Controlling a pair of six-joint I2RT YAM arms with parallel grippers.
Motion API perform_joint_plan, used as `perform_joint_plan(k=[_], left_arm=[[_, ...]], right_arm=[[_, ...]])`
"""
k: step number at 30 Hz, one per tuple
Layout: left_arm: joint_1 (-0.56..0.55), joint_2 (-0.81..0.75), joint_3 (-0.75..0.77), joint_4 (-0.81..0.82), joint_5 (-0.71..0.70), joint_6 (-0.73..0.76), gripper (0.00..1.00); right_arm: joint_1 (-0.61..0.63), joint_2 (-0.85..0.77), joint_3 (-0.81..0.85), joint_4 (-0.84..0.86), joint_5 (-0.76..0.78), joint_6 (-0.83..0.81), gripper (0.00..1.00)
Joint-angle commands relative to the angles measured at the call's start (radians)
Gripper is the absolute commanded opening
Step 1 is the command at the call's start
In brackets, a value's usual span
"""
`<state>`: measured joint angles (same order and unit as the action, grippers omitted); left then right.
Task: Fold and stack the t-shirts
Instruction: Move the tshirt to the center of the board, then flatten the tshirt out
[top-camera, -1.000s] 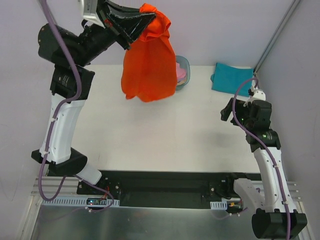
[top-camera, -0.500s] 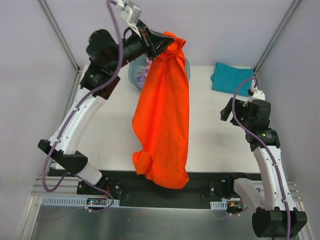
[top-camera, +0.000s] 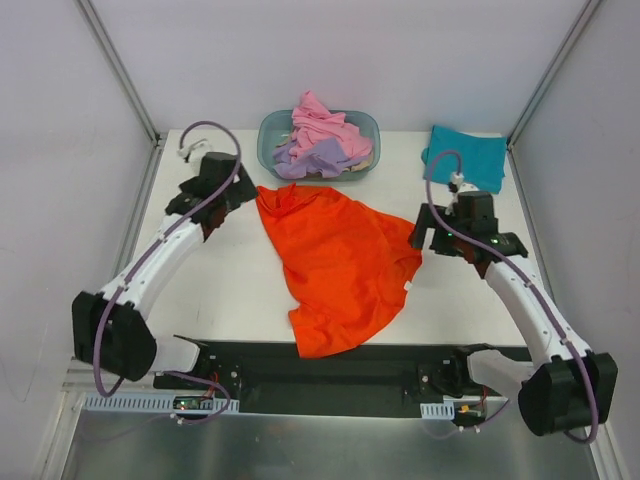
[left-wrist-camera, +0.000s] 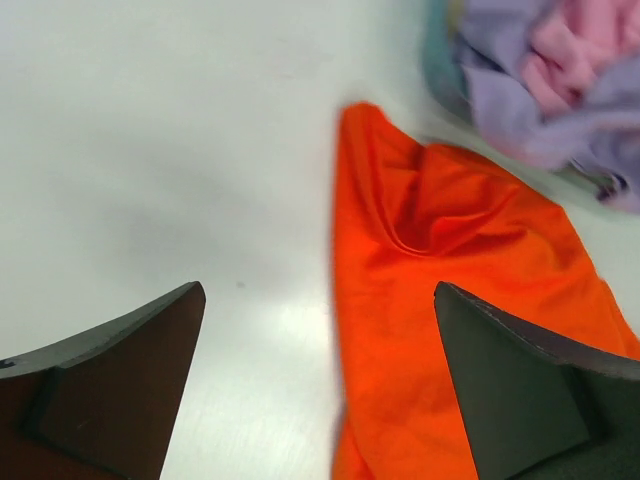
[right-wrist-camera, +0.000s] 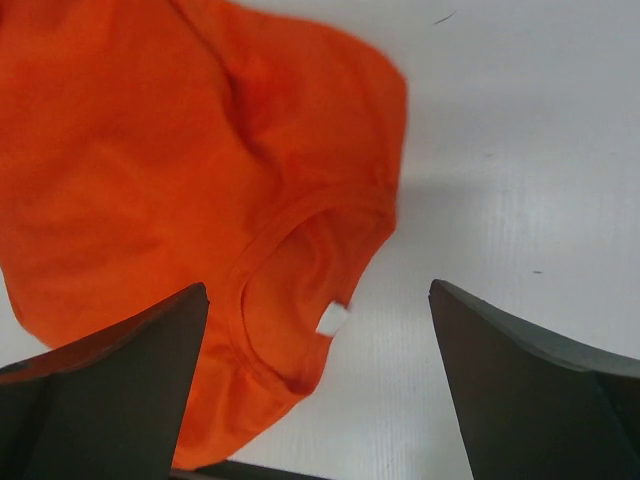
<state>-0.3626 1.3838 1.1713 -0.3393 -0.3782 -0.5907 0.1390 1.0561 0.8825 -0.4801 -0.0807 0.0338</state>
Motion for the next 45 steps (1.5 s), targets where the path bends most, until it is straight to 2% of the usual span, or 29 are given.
perform_joint_plan(k=[1, 4, 8, 10, 13, 15, 19, 23, 26, 28, 32, 39, 45], left_arm=[[0.06, -0.201, -0.1, -0.055, -0.044, -0.092, 0.99], [0.062, -0.245, -0.159, -0.061, -0.018, -0.049, 0.99], [0.062, -0.269, -0.205, -0.066, 0.022, -0.05, 0.99], [0.063, -0.266, -0.206, -0.067, 0.022, -0.05, 0.99], [0.063, -0.241, -0.199, -0.067, 0.045, -0.052, 0.99], [0.063, -0.211, -0.18, -0.066, 0.099, -0.044, 0.99], [0.063, -0.131, -0.106, -0.066, 0.222, -0.008, 0.99], [0.054, -0.02, -0.018, -0.063, 0.318, 0.014, 0.99], [0.001, 0.089, 0.086, -0.058, 0.315, 0.072, 0.99], [-0.039, 0.184, 0.176, -0.052, 0.219, 0.116, 0.99], [-0.107, 0.371, 0.339, -0.05, 0.182, 0.268, 0.97], [-0.11, 0.549, 0.436, -0.049, 0.148, 0.276, 0.89], [-0.11, 0.724, 0.57, -0.047, 0.047, 0.226, 0.73]], right_arm=[[0.183, 0.102, 0.065, -0.086, 0.051, 0.04, 0.97], [0.255, 0.157, 0.032, -0.094, 0.061, 0.107, 0.97], [0.306, 0.212, -0.02, -0.049, -0.022, 0.156, 0.97], [0.332, 0.246, -0.007, -0.049, -0.008, 0.167, 0.97], [0.34, 0.382, 0.032, -0.066, 0.051, 0.215, 0.97], [0.338, 0.441, 0.059, -0.087, 0.106, 0.241, 0.99], [0.32, 0.577, 0.122, -0.118, 0.105, 0.241, 0.93], [0.297, 0.61, 0.127, -0.133, 0.125, 0.241, 0.92], [0.289, 0.596, 0.118, -0.146, 0.156, 0.23, 0.93], [0.287, 0.59, 0.115, -0.146, 0.167, 0.227, 0.94], [0.287, 0.561, 0.111, -0.143, 0.157, 0.218, 0.95], [0.241, 0.363, 0.085, -0.103, 0.128, 0.175, 0.97], [0.16, 0.226, 0.092, -0.069, 0.125, 0.153, 0.98]])
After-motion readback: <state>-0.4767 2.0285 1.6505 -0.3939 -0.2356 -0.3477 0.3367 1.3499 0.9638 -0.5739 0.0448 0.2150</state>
